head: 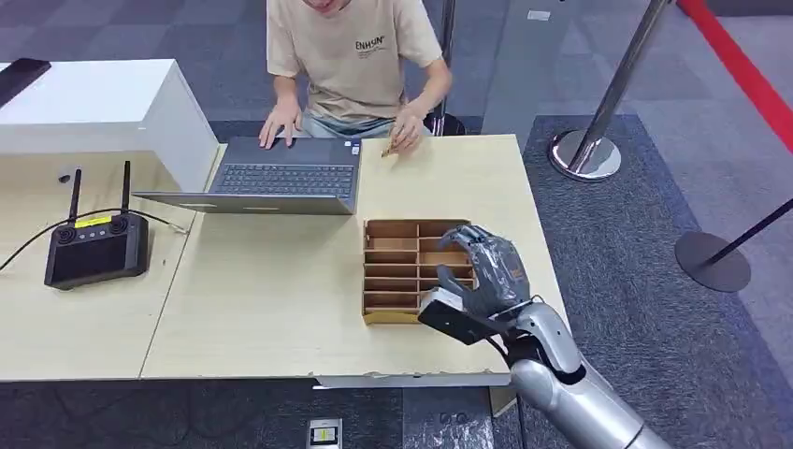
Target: Pass the card to the sensor for recognition and then transmit it.
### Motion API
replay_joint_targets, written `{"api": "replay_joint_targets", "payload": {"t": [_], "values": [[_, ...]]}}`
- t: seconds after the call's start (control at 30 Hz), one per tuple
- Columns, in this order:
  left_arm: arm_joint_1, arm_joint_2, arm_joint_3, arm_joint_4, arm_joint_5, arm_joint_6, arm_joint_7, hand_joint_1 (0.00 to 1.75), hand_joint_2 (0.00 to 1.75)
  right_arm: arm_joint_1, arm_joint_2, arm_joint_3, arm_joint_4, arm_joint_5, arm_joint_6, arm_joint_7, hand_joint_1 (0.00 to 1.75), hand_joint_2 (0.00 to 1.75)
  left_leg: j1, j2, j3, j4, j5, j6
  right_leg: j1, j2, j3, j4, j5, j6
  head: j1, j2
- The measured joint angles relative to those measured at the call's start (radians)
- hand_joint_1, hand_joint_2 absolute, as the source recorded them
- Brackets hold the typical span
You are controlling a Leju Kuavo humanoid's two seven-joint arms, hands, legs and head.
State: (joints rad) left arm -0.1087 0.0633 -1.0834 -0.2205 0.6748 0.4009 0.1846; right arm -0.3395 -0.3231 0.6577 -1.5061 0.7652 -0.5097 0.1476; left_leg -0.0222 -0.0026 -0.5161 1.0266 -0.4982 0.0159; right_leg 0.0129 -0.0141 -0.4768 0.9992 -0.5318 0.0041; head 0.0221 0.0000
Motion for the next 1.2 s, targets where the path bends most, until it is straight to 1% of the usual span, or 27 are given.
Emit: {"api": "replay_joint_targets", "payload": {"t": [0.2,0.33,0.43,0.5,0.6,0.67,0.73,0.8,1.2], "values": [[0.0,0.0,0.0,0.0,0.0,0.0,0.0,0.0,0.0,0.0,0.0,0.0,0.0,-0.001,-0.001,0.0,0.91,1.75,0.0,0.0,0.0,0.0,0.0,0.0,0.0,0.0,0.0,0.0,0.0,0.0,0.0,0.0],[0.0,0.0,0.0,0.0,0.0,0.0,0.0,0.0,0.0,0.0,0.0,0.0,0.0,0.0,0.0,0.0,0.89,1.75,0.0,0.0,0.0,0.0,0.0,0.0,0.0,0.0,0.0,0.0,0.0,0.0,0.0,0.0],[0.0,0.0,0.0,0.0,0.0,0.0,0.0,0.0,0.0,0.0,-0.001,0.0,0.006,0.022,0.002,0.011,0.87,1.75,0.0,0.0,0.0,0.0,0.0,0.0,0.0,0.0,0.0,0.0,0.0,0.0,0.0,0.0],[0.0,0.0,0.0,0.0,0.0,0.0,0.0,0.0,0.0,0.0,-0.002,0.0,0.012,0.033,0.003,0.018,0.91,1.75,0.0,0.0,0.0,0.0,0.0,0.0,0.0,0.0,0.0,0.0,0.0,0.0,0.0,0.0],[0.0,0.0,0.0,0.0,0.0,-0.002,0.0,0.0,0.0,0.0,-0.002,0.0,0.024,0.041,0.005,0.024,1.01,1.75,0.0,0.0,0.0,0.0,0.0,0.0,0.0,0.0,0.0,0.0,0.0,0.0,0.0,0.0],[0.0,0.0,0.0,0.0,0.0,-0.003,0.0,0.0,0.0,0.0,-0.002,0.0,0.032,0.045,0.006,0.026,1.01,1.75,0.0,0.0,0.0,0.0,0.0,0.0,0.0,0.0,0.0,0.0,0.0,0.0,0.0,0.0],[0.0,0.0,0.0,0.0,0.0,-0.003,0.0,0.0,0.0,0.0,-0.003,0.0,0.04,0.052,0.008,0.026,0.94,1.75,0.0,0.0,0.0,0.0,0.0,0.0,0.0,0.0,0.0,0.0,0.0,0.0,0.0,0.0],[0.0,0.0,0.0,0.0,0.0,-0.006,0.0,0.0,0.0,0.0,-0.003,0.0,0.048,0.054,0.01,0.026,0.91,1.75,0.0,0.0,0.0,0.0,0.0,0.0,0.0,0.0,0.0,0.0,0.0,0.0,0.0,0.0],[0.0,0.0,0.0,0.0,0.0,-0.011,0.0,0.0,0.0,-0.001,-0.003,0.003,0.072,0.055,0.013,0.032,0.91,1.75,0.0,0.0,0.0,0.0,0.0,0.0,0.0,0.0,0.0,0.0,0.0,0.0,0.0,0.0]]}}
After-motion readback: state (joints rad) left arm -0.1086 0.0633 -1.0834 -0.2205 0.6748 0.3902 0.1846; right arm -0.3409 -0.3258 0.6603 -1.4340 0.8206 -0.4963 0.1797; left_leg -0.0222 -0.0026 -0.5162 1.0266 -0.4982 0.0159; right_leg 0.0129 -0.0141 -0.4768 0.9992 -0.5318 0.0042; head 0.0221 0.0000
